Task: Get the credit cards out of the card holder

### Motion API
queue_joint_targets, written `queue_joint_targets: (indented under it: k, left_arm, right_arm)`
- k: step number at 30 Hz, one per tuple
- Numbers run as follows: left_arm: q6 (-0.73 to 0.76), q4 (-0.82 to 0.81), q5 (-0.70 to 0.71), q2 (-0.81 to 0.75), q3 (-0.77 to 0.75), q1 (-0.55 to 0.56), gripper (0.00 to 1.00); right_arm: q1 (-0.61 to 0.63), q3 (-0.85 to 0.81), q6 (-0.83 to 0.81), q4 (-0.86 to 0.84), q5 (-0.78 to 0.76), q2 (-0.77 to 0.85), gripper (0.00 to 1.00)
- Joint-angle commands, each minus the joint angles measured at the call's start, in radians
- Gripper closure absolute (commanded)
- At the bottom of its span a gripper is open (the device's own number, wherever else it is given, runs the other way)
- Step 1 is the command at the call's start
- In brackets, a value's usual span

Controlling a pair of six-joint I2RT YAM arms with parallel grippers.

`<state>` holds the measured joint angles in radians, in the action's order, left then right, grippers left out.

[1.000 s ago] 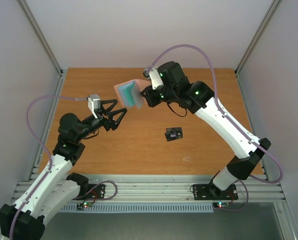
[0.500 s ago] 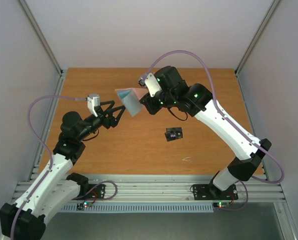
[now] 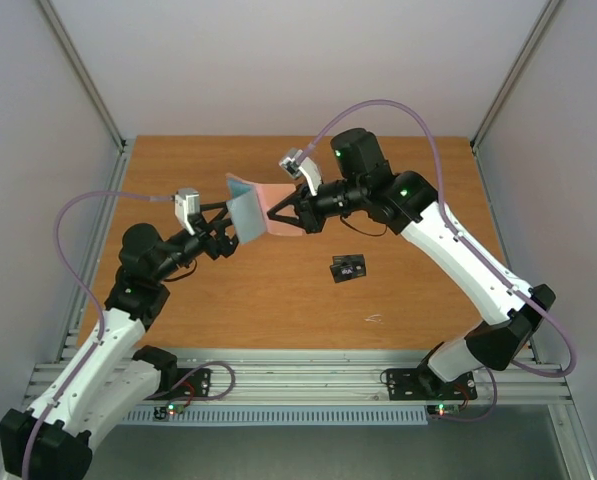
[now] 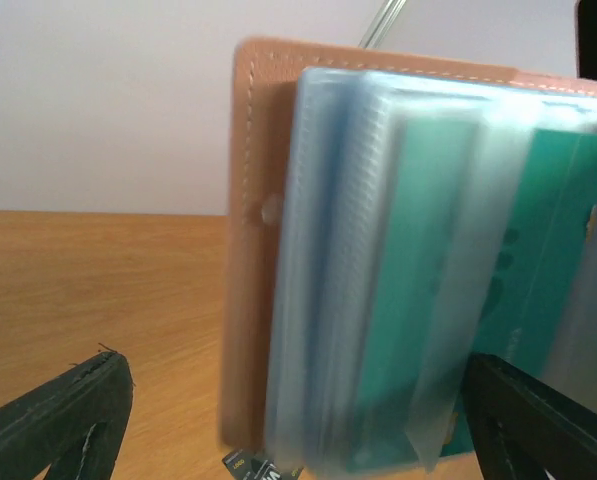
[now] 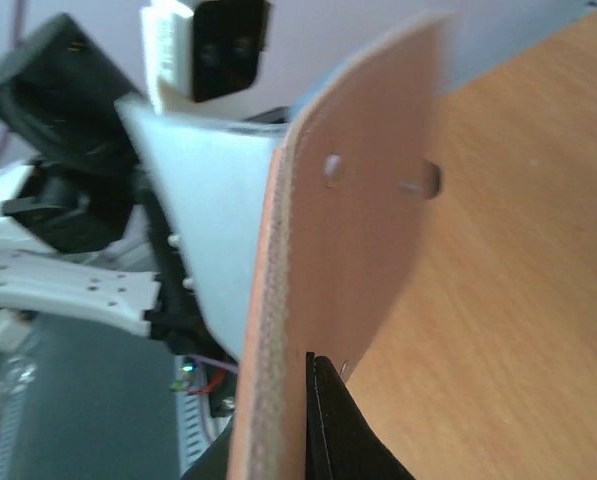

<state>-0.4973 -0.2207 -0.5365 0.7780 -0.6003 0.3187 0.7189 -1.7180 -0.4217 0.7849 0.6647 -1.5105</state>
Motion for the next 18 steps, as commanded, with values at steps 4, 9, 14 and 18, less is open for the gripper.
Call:
queue_joint_targets:
  k: [4,9,14,18]
  left_arm:
    - [0.026,-0.088,-0.162,-0.027,-0.018,-0.007,0.09]
    - [0.047,-0.055,-0.164,-0.040,-0.027,-0.012,0.08]
    - [0.004,-0.085,-0.225,-0.038,-0.034,-0.055,0.05]
    - [0.005,-0.131,-0.318,-0.032,-0.065,-0.071,0.03]
  right_arm:
    - [-0.031,0.011,-0.021,-0.083,0.315,0.035,0.99]
    - [-0.054,0.000,-0.070,-0.055,0.393,0.042,0.99]
    - [-0.070,-0.060,-0.226,0.121,0.411,0.040,0.99]
    - [-0.085,-0.116,-0.348,0.227,0.404,0.035,0.98]
